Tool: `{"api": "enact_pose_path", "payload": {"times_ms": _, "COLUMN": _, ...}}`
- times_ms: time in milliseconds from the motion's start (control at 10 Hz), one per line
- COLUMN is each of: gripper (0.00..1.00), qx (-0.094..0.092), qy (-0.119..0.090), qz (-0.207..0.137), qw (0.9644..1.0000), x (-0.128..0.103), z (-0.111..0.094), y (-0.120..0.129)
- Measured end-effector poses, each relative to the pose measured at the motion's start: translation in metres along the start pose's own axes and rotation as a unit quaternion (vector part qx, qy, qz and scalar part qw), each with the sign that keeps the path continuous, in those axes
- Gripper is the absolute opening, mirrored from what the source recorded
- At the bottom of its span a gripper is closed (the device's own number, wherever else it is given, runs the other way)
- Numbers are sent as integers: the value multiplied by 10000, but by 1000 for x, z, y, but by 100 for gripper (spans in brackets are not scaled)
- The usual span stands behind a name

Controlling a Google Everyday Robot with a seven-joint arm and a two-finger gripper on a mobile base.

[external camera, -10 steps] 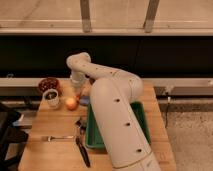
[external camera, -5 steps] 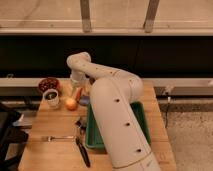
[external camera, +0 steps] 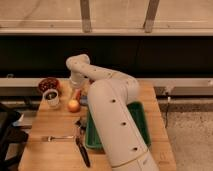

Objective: Place pepper in tray

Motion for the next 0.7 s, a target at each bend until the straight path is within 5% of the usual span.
{"api": "enact_pose_path", "payload": {"times_ms": 200, "gripper": 58, "qx": 20, "qy": 56, "qz": -2, "qw": 10000, "x": 1, "z": 3, "y": 0}}
{"api": "enact_pose_path", "payload": {"times_ms": 700, "gripper": 6, "qx": 36, "qy": 91, "qz": -38, "qw": 9999, "x": 2, "z": 8, "y": 2}}
